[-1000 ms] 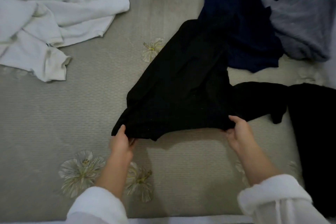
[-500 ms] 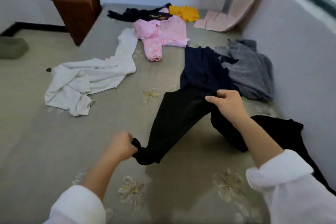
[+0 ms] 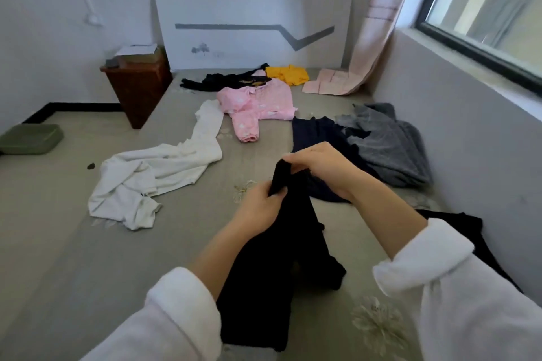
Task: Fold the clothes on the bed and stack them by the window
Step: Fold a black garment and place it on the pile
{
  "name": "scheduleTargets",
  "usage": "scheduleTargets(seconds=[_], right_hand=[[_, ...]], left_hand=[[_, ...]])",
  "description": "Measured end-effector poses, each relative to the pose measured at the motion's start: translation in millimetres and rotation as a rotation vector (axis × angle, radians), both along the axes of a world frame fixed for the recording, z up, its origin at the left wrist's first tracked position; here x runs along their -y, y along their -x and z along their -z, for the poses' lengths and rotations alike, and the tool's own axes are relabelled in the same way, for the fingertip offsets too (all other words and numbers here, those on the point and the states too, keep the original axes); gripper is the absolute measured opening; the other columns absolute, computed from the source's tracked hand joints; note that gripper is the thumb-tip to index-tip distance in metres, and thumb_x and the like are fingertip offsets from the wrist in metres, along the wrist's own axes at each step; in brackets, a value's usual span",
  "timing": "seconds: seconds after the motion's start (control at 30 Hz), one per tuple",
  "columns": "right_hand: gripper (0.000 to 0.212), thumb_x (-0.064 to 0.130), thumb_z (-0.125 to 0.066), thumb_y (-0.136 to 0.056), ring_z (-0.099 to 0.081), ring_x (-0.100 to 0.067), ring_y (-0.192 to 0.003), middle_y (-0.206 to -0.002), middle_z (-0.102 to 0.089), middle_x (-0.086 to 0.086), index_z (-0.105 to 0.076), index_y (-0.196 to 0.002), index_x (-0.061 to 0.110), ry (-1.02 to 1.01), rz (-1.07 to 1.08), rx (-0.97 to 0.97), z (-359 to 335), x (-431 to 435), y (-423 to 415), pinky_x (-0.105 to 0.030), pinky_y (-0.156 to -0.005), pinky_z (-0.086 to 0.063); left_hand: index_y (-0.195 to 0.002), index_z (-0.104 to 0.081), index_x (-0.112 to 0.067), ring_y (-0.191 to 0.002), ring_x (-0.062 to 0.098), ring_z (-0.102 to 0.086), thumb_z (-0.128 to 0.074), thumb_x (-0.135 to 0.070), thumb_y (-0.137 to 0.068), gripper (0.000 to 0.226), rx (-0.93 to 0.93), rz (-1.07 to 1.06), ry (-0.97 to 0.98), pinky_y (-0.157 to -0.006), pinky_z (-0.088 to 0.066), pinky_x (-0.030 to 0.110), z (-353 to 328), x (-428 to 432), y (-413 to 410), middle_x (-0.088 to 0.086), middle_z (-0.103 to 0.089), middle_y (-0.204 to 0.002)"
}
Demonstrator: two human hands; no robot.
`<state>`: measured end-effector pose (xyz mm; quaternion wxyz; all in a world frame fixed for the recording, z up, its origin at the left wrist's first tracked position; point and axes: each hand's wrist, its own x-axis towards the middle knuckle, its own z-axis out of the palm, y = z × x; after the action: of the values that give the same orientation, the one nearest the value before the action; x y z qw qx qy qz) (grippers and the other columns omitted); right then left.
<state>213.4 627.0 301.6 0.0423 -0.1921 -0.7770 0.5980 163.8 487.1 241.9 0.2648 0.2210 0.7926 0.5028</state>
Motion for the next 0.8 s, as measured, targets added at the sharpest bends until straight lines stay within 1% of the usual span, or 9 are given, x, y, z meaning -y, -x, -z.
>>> scheduleTargets(seconds=[0.07,0.13,0.23,0.3,0.4,0.47,0.63,0.7,0.8], right_hand=[[0.019,0.021,-0.061,-0.091,-0.066,-0.001,-0.070,-0.084,-0.074,0.003,-0.076,-0.092,0.010,0.020,0.056,0.003,1,-2,-3,-0.003,-0.051,-0.041],[0.018,0.018,-0.057,-0.091,-0.064,-0.005,-0.071,-0.083,-0.072,0.003,-0.074,-0.090,0.011,0.018,0.110,-0.013,10,-4,-13,-0.009,-0.057,-0.045],[0.019,0.014,-0.055,-0.090,-0.063,-0.012,-0.068,-0.076,-0.069,-0.003,-0.069,-0.078,0.010,0.077,0.004,0.084,33,8,-35,-0.023,-0.065,-0.049],[0.017,0.029,-0.062,-0.087,-0.067,-0.013,-0.074,-0.084,-0.070,-0.004,-0.068,-0.083,0.013,-0.012,-0.177,0.269,50,30,-44,-0.026,-0.067,-0.053],[0.082,0.067,-0.069,-0.065,-0.061,-0.018,-0.104,-0.118,-0.062,-0.002,-0.053,-0.124,0.013,-0.299,-0.195,0.444,70,67,-38,-0.028,-0.076,-0.050],[0.112,0.072,-0.067,-0.062,-0.047,-0.025,-0.125,-0.141,-0.041,-0.009,-0.027,-0.144,0.008,-0.311,-0.022,0.423,77,89,-28,-0.032,-0.093,-0.044],[0.070,0.043,-0.061,-0.085,-0.048,-0.034,-0.116,-0.132,-0.044,-0.019,-0.034,-0.133,0.000,-0.030,0.497,0.185,76,94,12,-0.040,-0.095,-0.041],[0.067,0.039,-0.056,-0.091,-0.044,-0.034,-0.123,-0.138,-0.042,-0.014,-0.030,-0.139,-0.001,0.170,0.626,0.125,68,84,27,-0.042,-0.104,-0.038],[0.039,0.029,-0.053,-0.092,-0.055,-0.030,-0.111,-0.120,-0.058,-0.008,-0.052,-0.124,0.008,0.090,0.669,0.029,56,66,31,-0.040,-0.096,-0.044]], left_hand=[[-0.111,-0.065,-0.012,-0.065,0.010,-0.060,-0.046,-0.019,-0.098,0.024,0.176,-0.090,-0.048,-0.055,-0.042,0.020,-16,2,13,-0.003,-0.064,-0.074],[-0.117,-0.060,-0.015,-0.068,0.009,-0.062,-0.045,-0.020,-0.097,0.025,0.302,-0.220,-0.124,-0.052,-0.045,0.018,-31,3,22,-0.003,-0.065,-0.081],[-0.130,-0.050,-0.012,-0.096,0.024,-0.060,-0.045,-0.024,-0.099,0.034,0.518,-0.374,-0.281,-0.073,-0.050,0.033,-46,1,31,0.009,-0.062,-0.111],[-0.130,-0.050,-0.010,-0.093,0.023,-0.059,-0.044,-0.024,-0.099,0.034,0.643,-0.402,-0.419,-0.075,-0.050,0.035,-55,-4,32,0.009,-0.062,-0.108],[-0.131,-0.049,-0.009,-0.111,0.030,-0.055,-0.044,-0.024,-0.100,0.034,0.790,-0.453,-0.566,-0.085,-0.046,0.038,-71,-15,31,0.015,-0.056,-0.127],[-0.134,-0.046,-0.010,-0.124,0.034,-0.048,-0.043,-0.025,-0.101,0.037,0.858,-0.466,-0.635,-0.089,-0.043,0.043,-82,-25,28,0.016,-0.049,-0.137],[-0.144,-0.035,-0.013,-0.134,0.034,-0.037,-0.041,-0.023,-0.101,0.045,0.983,-0.509,-0.832,-0.105,-0.033,0.050,-108,-43,21,0.014,-0.037,-0.148],[-0.144,-0.035,-0.014,-0.134,0.035,-0.037,-0.042,-0.022,-0.100,0.045,1.005,-0.519,-0.912,-0.105,-0.033,0.050,-115,-45,20,0.015,-0.037,-0.147],[-0.143,-0.037,-0.013,-0.132,0.036,-0.039,-0.042,-0.022,-0.100,0.044,0.992,-0.515,-0.955,-0.105,-0.034,0.050,-123,-40,27,0.017,-0.040,-0.146]])
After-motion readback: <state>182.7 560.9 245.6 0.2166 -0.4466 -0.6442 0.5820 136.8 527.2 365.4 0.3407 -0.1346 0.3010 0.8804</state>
